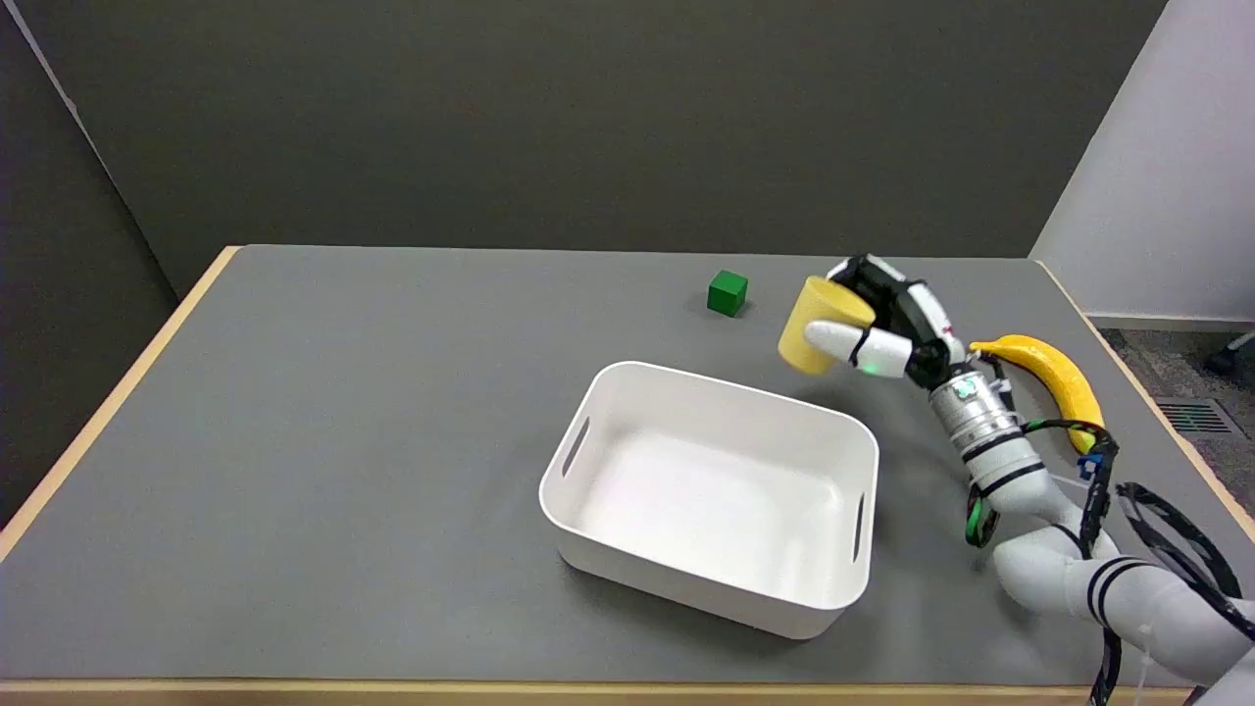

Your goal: Place the yellow cup in the white box.

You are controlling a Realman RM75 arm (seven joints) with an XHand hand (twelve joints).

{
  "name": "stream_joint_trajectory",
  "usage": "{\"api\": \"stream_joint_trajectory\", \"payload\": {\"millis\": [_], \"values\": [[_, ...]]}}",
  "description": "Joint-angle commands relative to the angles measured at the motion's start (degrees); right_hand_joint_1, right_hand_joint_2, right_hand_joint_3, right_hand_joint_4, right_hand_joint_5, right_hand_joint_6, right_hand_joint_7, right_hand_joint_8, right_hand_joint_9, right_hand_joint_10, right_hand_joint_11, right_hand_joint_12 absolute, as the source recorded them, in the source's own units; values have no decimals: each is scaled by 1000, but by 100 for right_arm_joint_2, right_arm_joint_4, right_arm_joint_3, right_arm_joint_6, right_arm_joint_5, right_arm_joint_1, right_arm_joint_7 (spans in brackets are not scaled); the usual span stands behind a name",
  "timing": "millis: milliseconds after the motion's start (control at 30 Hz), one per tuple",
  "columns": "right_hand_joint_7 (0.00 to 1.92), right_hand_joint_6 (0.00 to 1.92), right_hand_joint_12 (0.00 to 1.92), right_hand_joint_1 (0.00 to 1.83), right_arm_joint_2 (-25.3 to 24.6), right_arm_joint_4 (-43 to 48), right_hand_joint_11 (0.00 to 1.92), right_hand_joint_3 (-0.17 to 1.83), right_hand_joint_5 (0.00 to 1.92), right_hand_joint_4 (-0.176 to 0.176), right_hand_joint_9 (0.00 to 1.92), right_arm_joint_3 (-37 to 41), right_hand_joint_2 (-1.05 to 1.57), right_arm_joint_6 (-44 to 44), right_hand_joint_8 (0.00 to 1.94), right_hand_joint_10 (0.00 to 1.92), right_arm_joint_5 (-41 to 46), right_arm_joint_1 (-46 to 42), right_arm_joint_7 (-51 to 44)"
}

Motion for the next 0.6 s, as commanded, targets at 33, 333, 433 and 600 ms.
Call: {"api": "stream_joint_trajectory", "payload": {"millis": [33, 333, 433, 600], "values": [[750, 1579, 1921, 1324, 998, 3209, 739, 365, 549, -123, 760, 1218, 1088, 899, 1384, 1618, 14, -1126, -1001], [793, 1559, 1921, 1334, 1156, 4803, 857, 408, 578, -132, 787, 376, 1047, 496, 1335, 1572, -135, -1299, -1007], [800, 1550, 1921, 1337, 1101, 5179, 868, 409, 586, -134, 802, -38, 1041, -220, 1323, 1548, -275, -1299, -1175], [808, 1545, 1921, 1339, 911, 5406, 877, 410, 590, -137, 807, -676, 1037, -1137, 1312, 1543, -401, -1298, -1612]]}}
